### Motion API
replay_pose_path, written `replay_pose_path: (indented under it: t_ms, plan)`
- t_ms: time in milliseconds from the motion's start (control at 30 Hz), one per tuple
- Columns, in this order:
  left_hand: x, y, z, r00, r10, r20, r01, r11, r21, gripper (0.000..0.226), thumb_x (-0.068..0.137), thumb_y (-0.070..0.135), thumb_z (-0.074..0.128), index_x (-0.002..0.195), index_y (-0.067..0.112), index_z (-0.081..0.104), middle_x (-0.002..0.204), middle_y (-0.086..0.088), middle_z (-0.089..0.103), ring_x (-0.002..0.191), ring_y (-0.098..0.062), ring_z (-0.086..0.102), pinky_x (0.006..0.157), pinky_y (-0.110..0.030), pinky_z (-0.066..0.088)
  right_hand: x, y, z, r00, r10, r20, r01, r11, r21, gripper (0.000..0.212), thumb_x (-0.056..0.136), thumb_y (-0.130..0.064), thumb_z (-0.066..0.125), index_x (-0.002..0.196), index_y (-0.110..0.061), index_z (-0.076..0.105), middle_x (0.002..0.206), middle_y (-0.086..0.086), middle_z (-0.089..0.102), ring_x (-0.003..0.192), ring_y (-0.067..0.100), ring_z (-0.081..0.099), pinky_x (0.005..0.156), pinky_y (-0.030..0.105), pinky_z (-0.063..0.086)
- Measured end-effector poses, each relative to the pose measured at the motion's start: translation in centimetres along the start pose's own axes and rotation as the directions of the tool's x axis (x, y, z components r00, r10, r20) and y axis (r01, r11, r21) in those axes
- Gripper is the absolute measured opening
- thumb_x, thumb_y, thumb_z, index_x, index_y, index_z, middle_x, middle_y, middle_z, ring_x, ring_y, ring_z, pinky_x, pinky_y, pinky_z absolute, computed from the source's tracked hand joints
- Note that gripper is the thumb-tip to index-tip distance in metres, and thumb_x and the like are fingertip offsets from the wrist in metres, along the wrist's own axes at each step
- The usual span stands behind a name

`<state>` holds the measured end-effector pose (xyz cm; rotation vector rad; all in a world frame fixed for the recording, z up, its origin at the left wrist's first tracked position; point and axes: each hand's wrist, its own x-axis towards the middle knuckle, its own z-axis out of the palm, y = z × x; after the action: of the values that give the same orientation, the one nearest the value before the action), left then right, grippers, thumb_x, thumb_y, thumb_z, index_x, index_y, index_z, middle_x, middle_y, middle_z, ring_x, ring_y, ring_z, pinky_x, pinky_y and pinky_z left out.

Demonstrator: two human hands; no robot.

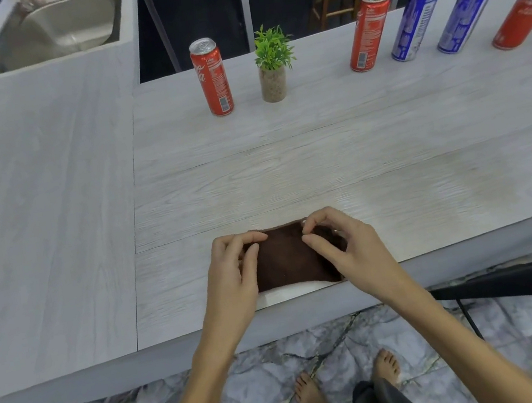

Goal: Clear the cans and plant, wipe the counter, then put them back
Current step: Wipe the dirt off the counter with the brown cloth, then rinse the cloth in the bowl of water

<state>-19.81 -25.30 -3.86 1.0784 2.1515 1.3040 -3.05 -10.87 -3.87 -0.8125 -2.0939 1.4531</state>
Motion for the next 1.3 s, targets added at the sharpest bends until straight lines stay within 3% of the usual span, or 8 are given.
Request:
replay_pose_path:
  t_ms: [100,300,633,800,967,1067,1200,1300]
  plan:
    - [0.0,0.5,0.1,0.998,-0.020,0.063,0.022,0.999,-0.028,0.024,0.101,0.026,0.063,0.122,0.038,0.068,0.112,0.010,0.050,0.098,0.002,0.058,0.085,-0.008,0.044,-0.6,0.2,-1.0,0.999,0.029,0.019,-0.029,0.999,0.032,0.020,0.099,-0.022,0.073,0.113,-0.035,0.072,0.116,-0.018,0.073,0.115,0.004,0.067,0.098,0.025,0.054]
    - [0.5,2.1,1.2,0.979,-0.007,0.204,0.033,0.992,-0.121,0.055,0.085,0.023,0.084,0.135,0.033,0.062,0.123,0.007,0.051,0.113,0.002,0.061,0.095,-0.013,0.050,-2.4,0.2,-4.2,0.992,0.119,0.040,-0.121,0.991,0.059,0.054,0.089,-0.020,0.084,0.135,-0.038,0.064,0.124,-0.017,0.068,0.124,0.005,0.062,0.105,0.033,0.054]
    - [3.9,9.1,10.7,0.897,0.121,0.425,-0.077,0.990,-0.120,0.058,0.085,0.019,0.084,0.137,0.030,0.062,0.125,0.006,0.053,0.114,-0.005,0.062,0.096,-0.020,0.051,-7.5,2.4,-14.0,0.953,0.225,-0.201,-0.211,0.974,0.085,0.067,0.090,-0.019,0.083,0.150,-0.031,0.054,0.135,-0.013,0.063,0.127,-0.002,0.058,0.108,0.025,0.050]
    - [4.6,14.1,20.3,0.796,0.186,0.576,-0.134,0.982,-0.132,0.060,0.085,0.018,0.084,0.140,0.030,0.061,0.123,0.010,0.052,0.113,-0.003,0.063,0.098,-0.017,0.050,-12.5,5.3,-21.6,0.878,0.264,-0.399,-0.264,0.963,0.058,0.069,0.088,-0.023,0.085,0.150,-0.032,0.055,0.137,-0.021,0.063,0.128,-0.008,0.057,0.107,0.023,0.050]
    - [3.5,19.2,31.5,0.663,0.246,0.707,-0.179,0.969,-0.169,0.064,0.083,0.012,0.085,0.141,0.021,0.061,0.124,0.008,0.051,0.108,0.001,0.064,0.101,-0.022,0.052,-18.9,8.6,-28.7,0.748,0.322,-0.580,-0.335,0.938,0.089,0.069,0.087,-0.019,0.085,0.149,-0.024,0.056,0.133,-0.013,0.065,0.126,-0.001,0.059,0.106,0.026,0.051]
    - [2.3,21.8,37.8,0.562,0.269,0.782,-0.225,0.960,-0.168,0.064,0.083,0.013,0.084,0.142,0.021,0.060,0.124,0.006,0.050,0.111,-0.006,0.064,0.104,-0.027,0.051,-22.5,10.7,-32.3,0.658,0.349,-0.667,-0.389,0.916,0.097,0.070,0.087,-0.018,0.086,0.150,-0.023,0.056,0.132,-0.015,0.065,0.124,-0.005,0.058,0.104,0.016,0.049]
    - [0.2,24.3,45.5,0.435,0.274,0.858,-0.283,0.946,-0.159,0.065,0.083,0.009,0.084,0.142,0.015,0.059,0.129,-0.003,0.050,0.113,-0.015,0.063,0.104,-0.029,0.051,-26.7,13.6,-35.4,0.540,0.392,-0.745,-0.465,0.877,0.125,0.072,0.086,-0.018,0.086,0.151,-0.021,0.055,0.127,-0.015,0.065,0.120,-0.005,0.059,0.104,0.021,0.050]
    - [-1.0,24.9,50.0,0.359,0.269,0.894,-0.341,0.929,-0.143,0.066,0.083,0.008,0.083,0.143,0.011,0.057,0.128,-0.007,0.047,0.113,-0.018,0.061,0.105,-0.030,0.050,-29.0,15.8,-36.6,0.473,0.408,-0.781,-0.514,0.848,0.132,0.072,0.087,-0.020,0.085,0.152,-0.024,0.053,0.127,-0.018,0.064,0.119,-0.008,0.057,0.099,0.011,0.047]
